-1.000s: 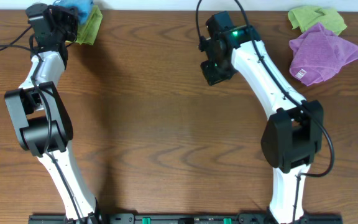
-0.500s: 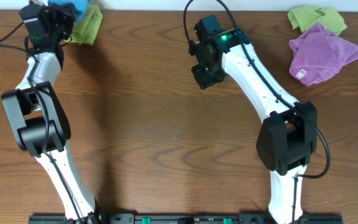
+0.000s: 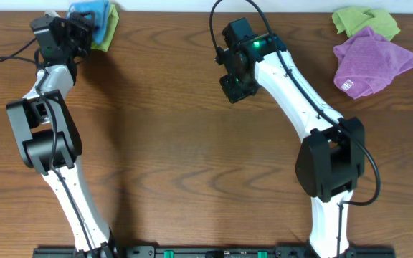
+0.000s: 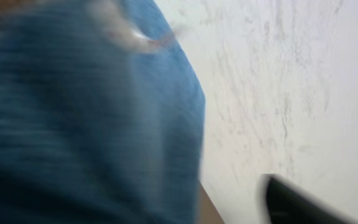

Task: Fold the cloth
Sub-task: 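Place the blue cloth on the green cloth and open the left gripper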

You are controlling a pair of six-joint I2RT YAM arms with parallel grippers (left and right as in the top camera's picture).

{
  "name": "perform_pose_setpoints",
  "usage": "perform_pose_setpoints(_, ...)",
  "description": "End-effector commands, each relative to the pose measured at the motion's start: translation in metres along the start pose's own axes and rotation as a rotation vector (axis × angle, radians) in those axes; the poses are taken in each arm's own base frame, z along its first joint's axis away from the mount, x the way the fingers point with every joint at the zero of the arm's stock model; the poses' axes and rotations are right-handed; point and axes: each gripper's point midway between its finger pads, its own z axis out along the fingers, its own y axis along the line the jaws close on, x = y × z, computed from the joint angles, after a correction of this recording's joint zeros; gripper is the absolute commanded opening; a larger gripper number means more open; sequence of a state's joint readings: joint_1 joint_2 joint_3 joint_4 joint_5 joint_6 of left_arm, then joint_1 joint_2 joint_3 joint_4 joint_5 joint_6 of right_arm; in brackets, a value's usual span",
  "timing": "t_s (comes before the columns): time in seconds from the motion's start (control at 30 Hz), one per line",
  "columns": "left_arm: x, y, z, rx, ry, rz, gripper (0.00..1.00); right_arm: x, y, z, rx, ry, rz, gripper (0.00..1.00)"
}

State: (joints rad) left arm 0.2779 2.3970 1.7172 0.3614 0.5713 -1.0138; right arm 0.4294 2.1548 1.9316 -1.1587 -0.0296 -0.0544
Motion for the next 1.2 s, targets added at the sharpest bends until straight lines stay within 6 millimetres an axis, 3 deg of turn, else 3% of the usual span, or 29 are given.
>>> perform_pose_setpoints(0.0,-0.005,0.001,-0.006,0.030,0.039,-0.014,0.96,-0.009,0.007,-0.022,-0.004,-0.058,0.002,0.02)
perform_pose_setpoints(0.4,-0.020,0.012,-0.044,0.042,0.159,-0.114,0.96,-0.009,0.020,-0.022,-0.010,-0.058,-0.025,0.02)
perform_pose_setpoints(0.77,-0.010,-0.002,-0.050,0.087,0.229,-0.108,0.96,-0.008,0.035,-0.022,-0.017,-0.054,-0.055,0.02)
perform_pose_setpoints(1.17,0.006,0.032,-0.053,-0.047,0.264,-0.100,0.96,-0.008,0.047,-0.021,-0.023,-0.052,-0.080,0.02)
